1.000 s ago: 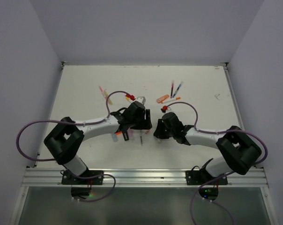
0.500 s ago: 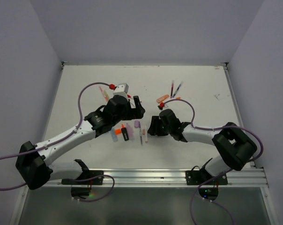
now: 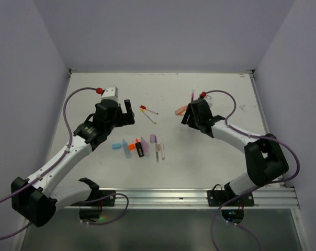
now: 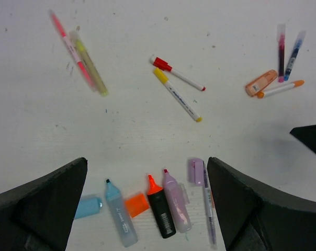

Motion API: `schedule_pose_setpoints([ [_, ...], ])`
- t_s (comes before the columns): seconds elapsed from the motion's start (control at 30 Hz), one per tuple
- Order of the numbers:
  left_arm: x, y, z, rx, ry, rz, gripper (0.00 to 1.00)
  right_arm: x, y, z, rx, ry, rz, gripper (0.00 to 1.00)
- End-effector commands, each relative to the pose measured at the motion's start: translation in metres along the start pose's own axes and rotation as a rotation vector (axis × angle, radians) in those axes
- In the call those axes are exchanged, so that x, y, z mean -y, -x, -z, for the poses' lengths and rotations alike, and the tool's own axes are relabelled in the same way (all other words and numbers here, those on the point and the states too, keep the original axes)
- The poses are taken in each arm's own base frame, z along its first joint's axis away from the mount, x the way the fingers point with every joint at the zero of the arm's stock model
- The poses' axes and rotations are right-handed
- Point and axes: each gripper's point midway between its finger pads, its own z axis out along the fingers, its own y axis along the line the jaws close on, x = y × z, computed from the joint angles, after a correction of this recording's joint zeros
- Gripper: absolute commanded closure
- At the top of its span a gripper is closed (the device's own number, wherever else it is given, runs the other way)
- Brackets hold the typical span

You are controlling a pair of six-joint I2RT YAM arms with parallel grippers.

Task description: Open the pen caps

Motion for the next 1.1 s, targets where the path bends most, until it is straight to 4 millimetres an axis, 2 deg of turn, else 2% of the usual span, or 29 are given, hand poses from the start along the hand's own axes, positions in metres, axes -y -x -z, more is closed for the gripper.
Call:
schedule_pose_setpoints([
  [0.0, -0.012, -0.003, 0.004, -0.015, 0.021, -0.096, 0.0, 0.015, 0.045, -0.005, 0.089, -0.129, -0.079, 0.34],
  [0.03, -0.013, -0.009, 0.005, -0.038, 0.015, -0.106, 0.0, 0.022, 0.053, -0.01, 0.11, -0.171, -0.091, 0.34],
  [0.07, -0.012, -0.011, 0.005, -0.049, 0.001, -0.128, 0.0, 0.028, 0.052, -0.018, 0.095, -0.208, -0.089, 0.35],
  [0.1, -0.01, -0.016, 0.006, -0.067, -0.02, -0.14, 0.0, 0.022, 0.065, -0.021, 0.117, -0.209, -0.103, 0.36],
  [0.13, -0.011, -0.017, 0.007, -0.068, -0.02, -0.15, 0.0, 0.027, 0.071, -0.026, 0.13, -0.233, -0.122, 0.37],
  [0.17, -0.013, -0.019, 0.007, -0.068, -0.017, -0.167, 0.0, 0.031, 0.067, -0.037, 0.112, -0.26, -0.125, 0.37],
  [0.23, -0.022, -0.025, 0.008, -0.075, 0.003, -0.195, 0.0, 0.028, 0.081, -0.044, 0.139, -0.275, -0.154, 0.39],
  [0.27, -0.025, -0.03, 0.008, -0.081, 0.01, -0.205, 0.0, 0.034, 0.074, -0.054, 0.114, -0.313, -0.149, 0.4],
  [0.3, -0.028, -0.031, 0.009, -0.081, 0.016, -0.212, 0.0, 0.03, 0.081, -0.058, 0.126, -0.313, -0.158, 0.41],
  [0.33, -0.027, -0.03, 0.01, -0.063, 0.009, -0.211, 0.0, 0.031, 0.082, -0.061, 0.125, -0.324, -0.169, 0.43],
  [0.4, -0.031, -0.039, 0.008, -0.065, 0.008, -0.215, 0.0, 0.034, 0.083, -0.071, 0.128, -0.355, -0.174, 0.45],
  [0.63, -0.032, -0.035, 0.009, -0.053, 0.017, -0.209, 0.0, 0.032, 0.081, -0.091, 0.115, -0.364, -0.183, 0.48],
  [0.9, -0.031, -0.038, 0.011, -0.058, 0.005, -0.204, 0.0, 0.037, 0.07, -0.11, 0.076, -0.397, -0.179, 0.5],
  [1.07, -0.031, -0.037, 0.011, -0.058, 0.0, -0.204, 0.0, 0.048, 0.06, -0.109, 0.053, -0.438, -0.163, 0.54],
])
